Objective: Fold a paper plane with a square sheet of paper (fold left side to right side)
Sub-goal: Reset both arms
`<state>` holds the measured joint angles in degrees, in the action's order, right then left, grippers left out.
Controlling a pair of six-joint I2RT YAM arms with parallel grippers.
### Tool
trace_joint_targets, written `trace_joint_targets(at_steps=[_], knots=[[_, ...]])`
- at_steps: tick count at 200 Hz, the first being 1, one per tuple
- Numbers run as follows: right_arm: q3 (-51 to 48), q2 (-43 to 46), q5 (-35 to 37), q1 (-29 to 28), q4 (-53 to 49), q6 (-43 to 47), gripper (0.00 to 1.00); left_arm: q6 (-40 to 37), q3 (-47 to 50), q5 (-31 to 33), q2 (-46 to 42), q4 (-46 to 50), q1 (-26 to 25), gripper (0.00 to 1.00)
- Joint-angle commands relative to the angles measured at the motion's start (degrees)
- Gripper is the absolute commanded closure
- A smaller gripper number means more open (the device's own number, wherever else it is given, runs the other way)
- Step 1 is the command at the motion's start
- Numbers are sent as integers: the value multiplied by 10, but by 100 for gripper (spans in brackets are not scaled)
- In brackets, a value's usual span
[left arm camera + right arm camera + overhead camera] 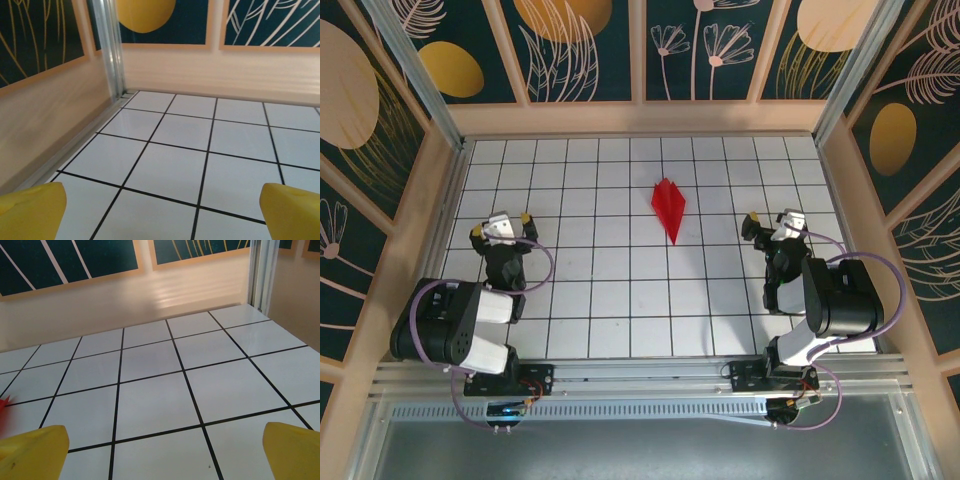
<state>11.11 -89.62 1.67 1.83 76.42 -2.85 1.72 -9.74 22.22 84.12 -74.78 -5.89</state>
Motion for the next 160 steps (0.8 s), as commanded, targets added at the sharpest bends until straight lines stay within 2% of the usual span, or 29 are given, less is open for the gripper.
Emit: trace_joint_targets(at_steps=[1,7,19,31,42,54,63,160], knots=[[8,1,13,-4,8,11,1,2,20,-49,34,-106,7,1],[9,1,13,-3,8,11,1,-1,21,-51,44,-125,7,1],[8,0,13,-4,8,11,1,3,13,-52,25,-76,7,1],[8,0,13,-4,8,10,1,0,11,-53,33,-85,7,1],[9,0,13,-4,8,11,1,5,-4,-50,30,-50,9,1],[8,0,13,-4,8,11,1,22,-25,-52,32,-14,22,1],[9,0,13,-4,8,11,1,37,-35,-75,32,9,41,1],[8,0,14,-3,8,10,1,37,-32,-81,29,6,44,1]])
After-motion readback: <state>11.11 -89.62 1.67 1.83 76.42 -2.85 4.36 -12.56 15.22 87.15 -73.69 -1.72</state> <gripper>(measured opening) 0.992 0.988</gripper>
